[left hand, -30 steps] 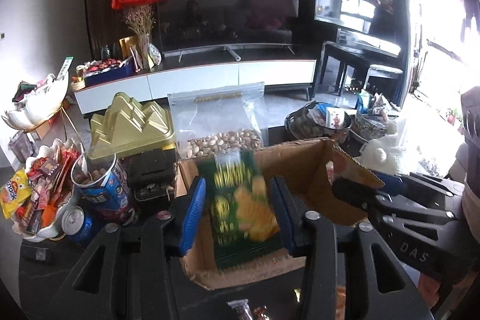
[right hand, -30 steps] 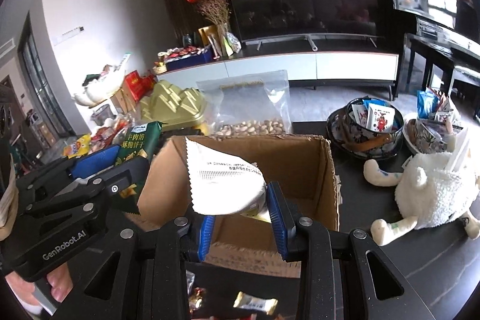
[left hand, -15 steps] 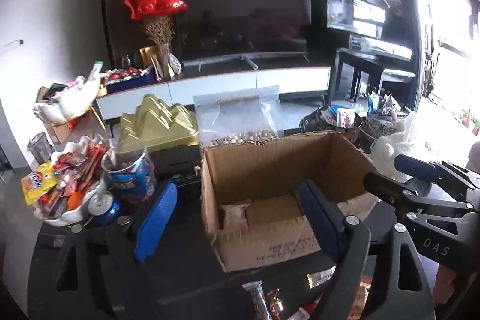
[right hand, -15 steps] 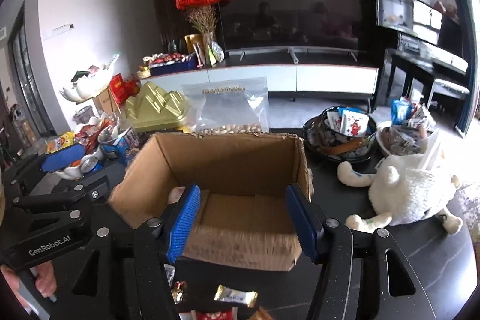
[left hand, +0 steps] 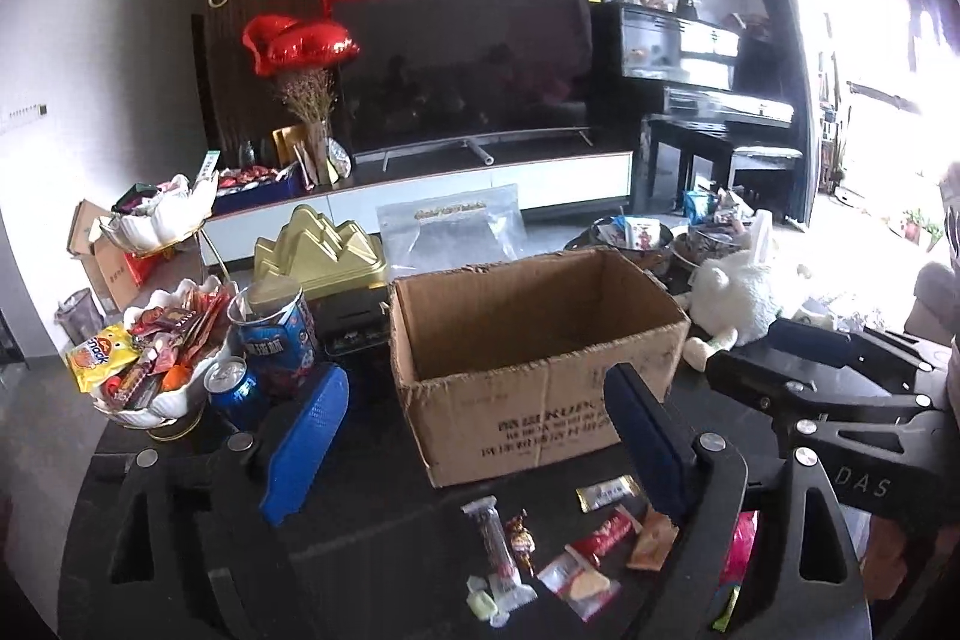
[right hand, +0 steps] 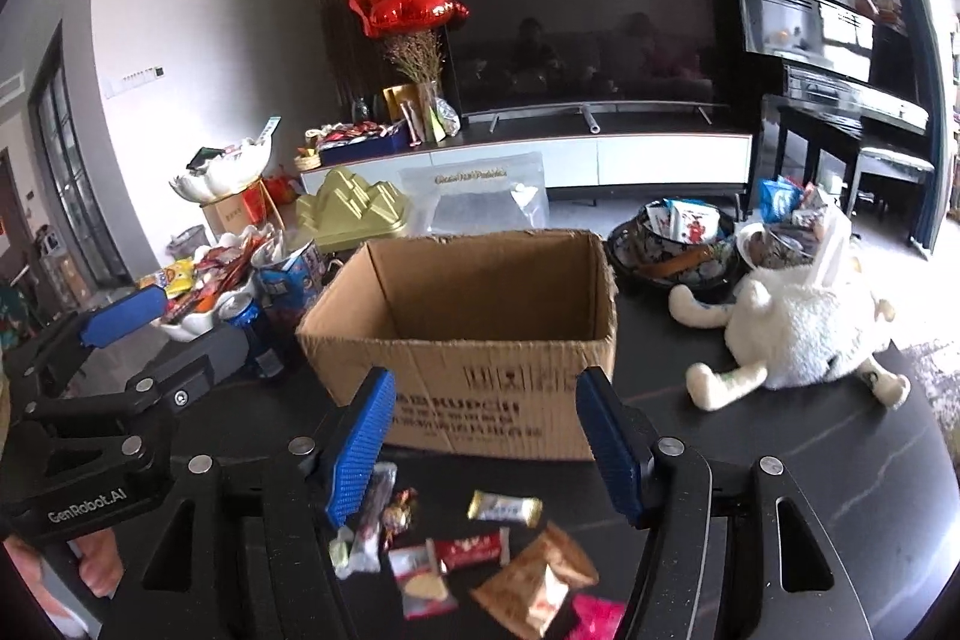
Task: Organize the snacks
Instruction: 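Move both open tools back toward the snacks on the table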
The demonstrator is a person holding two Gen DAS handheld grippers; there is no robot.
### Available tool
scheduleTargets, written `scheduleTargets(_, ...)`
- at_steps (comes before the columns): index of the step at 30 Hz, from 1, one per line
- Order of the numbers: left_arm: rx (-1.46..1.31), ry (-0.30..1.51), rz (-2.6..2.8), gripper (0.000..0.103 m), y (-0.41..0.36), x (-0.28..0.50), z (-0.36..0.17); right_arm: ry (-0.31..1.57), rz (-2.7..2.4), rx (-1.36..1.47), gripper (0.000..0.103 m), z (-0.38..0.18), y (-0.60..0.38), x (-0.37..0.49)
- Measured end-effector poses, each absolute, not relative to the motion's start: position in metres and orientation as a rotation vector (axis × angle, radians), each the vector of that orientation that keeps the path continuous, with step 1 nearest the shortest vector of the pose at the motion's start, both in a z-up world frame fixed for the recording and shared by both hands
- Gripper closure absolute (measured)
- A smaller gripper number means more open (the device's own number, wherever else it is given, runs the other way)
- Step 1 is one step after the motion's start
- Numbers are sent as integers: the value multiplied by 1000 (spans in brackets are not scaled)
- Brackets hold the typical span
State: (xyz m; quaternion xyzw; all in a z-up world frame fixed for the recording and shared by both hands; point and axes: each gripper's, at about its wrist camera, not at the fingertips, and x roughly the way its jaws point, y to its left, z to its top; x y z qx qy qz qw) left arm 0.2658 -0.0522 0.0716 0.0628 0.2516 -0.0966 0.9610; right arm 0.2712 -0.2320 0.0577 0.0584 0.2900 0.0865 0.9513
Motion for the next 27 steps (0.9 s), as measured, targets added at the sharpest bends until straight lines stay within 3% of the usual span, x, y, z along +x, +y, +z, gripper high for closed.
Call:
scheduleTargets(10,123,542,-298,15,-73,232,51,600,104,125,39,46,-252,223)
scheduleTargets(27,233,620,-430,15,-122,215,-17,750,27,239,39,-40,-294,194)
